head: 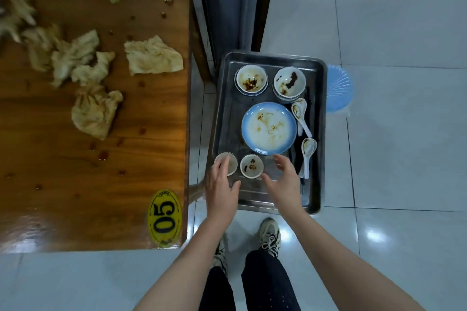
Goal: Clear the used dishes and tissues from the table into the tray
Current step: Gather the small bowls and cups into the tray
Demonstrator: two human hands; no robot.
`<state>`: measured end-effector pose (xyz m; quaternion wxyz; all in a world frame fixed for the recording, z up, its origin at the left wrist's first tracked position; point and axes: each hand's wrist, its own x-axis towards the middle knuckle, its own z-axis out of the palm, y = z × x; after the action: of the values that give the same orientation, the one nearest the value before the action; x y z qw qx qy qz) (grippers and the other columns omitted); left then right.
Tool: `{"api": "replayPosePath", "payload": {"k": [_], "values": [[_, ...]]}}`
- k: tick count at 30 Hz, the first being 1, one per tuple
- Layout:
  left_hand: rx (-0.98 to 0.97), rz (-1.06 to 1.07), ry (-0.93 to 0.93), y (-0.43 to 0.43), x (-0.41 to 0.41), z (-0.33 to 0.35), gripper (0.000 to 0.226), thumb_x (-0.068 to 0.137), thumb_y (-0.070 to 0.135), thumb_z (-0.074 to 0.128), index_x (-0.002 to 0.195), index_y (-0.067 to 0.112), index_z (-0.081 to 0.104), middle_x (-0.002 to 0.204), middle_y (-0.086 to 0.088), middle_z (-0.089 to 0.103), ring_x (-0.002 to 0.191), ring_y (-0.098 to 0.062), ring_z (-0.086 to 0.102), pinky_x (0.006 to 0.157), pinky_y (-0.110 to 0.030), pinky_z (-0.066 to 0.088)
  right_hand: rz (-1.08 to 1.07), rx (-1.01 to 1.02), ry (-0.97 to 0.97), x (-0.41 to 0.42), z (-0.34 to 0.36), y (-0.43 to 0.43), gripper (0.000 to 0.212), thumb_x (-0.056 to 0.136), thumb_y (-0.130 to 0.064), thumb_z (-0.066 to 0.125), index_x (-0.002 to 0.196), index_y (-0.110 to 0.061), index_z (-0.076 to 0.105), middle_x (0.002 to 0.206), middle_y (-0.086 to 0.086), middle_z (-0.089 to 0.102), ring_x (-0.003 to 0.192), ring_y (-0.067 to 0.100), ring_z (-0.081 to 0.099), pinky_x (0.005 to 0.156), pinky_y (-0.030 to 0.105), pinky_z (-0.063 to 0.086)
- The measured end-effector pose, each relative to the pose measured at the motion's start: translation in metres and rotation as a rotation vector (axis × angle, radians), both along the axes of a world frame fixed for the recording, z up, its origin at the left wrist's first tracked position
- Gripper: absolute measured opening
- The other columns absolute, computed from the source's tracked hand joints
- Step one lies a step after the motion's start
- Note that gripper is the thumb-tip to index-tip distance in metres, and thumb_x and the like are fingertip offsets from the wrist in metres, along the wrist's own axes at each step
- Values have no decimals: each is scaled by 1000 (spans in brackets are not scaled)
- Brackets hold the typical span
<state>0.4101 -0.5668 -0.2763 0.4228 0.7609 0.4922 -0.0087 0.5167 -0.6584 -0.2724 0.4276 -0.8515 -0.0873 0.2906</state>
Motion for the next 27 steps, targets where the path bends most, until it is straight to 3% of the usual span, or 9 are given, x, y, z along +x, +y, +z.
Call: {"api": "replayPosePath", "payload": {"k": [3, 5, 8, 12, 17, 21, 27], "values": [[-75, -1, -74, -4, 9, 38, 54, 94, 12, 56, 143, 24, 39, 150, 6, 35, 138, -14, 32, 111, -32, 30, 3, 36, -15, 11, 37, -1, 48, 80, -4, 70, 123, -20, 55, 111, -13, 57, 98, -5, 53, 75, -2, 37], [-119, 26, -139, 2, 18, 68, 47, 95, 14, 53, 139, 27, 44, 144, 7, 44, 133, -12, 39, 109, -32, 36, -8, 66, -29, 19, 63, 2, 44, 81, -5, 69, 119, -22, 57, 113, -10, 60, 104, 3, 55, 77, 3, 41], [-131, 78, -243, 19, 35, 119, 42, 96, 14, 52, 135, 28, 49, 135, 9, 52, 123, -8, 47, 100, -26, 42, 16, 131, -69, 32, 107, 12, 40, 81, -7, 70, 115, -24, 59, 113, -10, 61, 108, 9, 54, 93, 22, 46], [-41, 142, -327, 40, 44, 187, 39, 95, 12, 54, 132, 24, 52, 124, 7, 59, 109, -5, 54, 93, -22, 46, 88, 194, -99, 42, 167, 33, 37, 84, -11, 67, 115, -29, 59, 109, -18, 60, 103, 1, 54, 81, 4, 38], [49, 250, -411, 66, 22, 252, 36, 95, 12, 55, 130, 20, 54, 114, 4, 63, 105, -7, 58, 81, -9, 42, 274, 316, -138, 37, 239, 72, 34, 84, -10, 67, 113, -27, 61, 102, -19, 61, 98, 0, 55, 82, 7, 41], [149, 331, -439, 94, -7, 288, 34, 94, 14, 56, 128, 19, 57, 109, 5, 64, 99, -6, 58, 81, -8, 42, 431, 333, -196, 25, 280, 111, 33, 85, -13, 67, 116, -22, 61, 106, -13, 63, 96, 2, 55, 73, 1, 37], [245, 463, -456, 135, -82, 323, 30, 94, 16, 58, 124, 20, 59, 105, 6, 65, 95, -5, 60, 65, -3, 44, 547, 375, -192, -20, 321, 171, 33, 86, -12, 66, 115, -26, 59, 103, -15, 59, 93, -1, 54, 68, 3, 38]]}}
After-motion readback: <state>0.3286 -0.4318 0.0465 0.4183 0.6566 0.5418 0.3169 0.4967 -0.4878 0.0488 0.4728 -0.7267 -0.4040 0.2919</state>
